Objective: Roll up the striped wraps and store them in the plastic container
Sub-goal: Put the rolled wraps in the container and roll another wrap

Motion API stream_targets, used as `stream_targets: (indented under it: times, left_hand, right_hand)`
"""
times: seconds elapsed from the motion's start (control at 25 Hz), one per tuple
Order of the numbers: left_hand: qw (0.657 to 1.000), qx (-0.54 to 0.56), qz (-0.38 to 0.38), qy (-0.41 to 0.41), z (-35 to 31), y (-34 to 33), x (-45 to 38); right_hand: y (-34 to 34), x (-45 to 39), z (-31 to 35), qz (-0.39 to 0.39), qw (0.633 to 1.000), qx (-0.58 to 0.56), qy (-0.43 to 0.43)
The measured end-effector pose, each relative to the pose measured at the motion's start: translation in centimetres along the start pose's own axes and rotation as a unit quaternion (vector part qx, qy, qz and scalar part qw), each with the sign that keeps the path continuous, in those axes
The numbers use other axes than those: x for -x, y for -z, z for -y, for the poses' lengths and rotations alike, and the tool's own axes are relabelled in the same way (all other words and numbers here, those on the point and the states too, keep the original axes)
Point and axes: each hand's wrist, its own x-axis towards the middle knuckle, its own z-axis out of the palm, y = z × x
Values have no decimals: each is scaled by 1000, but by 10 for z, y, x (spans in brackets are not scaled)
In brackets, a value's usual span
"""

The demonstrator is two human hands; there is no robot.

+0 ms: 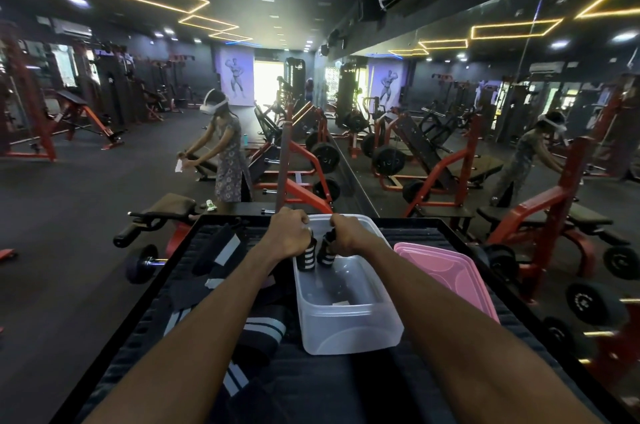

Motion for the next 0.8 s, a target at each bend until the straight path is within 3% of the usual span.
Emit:
stream_targets:
  times: [0.32, 0.8]
  left_hand:
    - [999, 17, 19, 23, 0, -2, 9]
    - [999, 11, 17, 29, 5, -5, 2]
  right_hand:
    - [-8, -1, 4, -59, 998, -18, 15]
    - [-12, -13, 1, -56, 995, -82, -10]
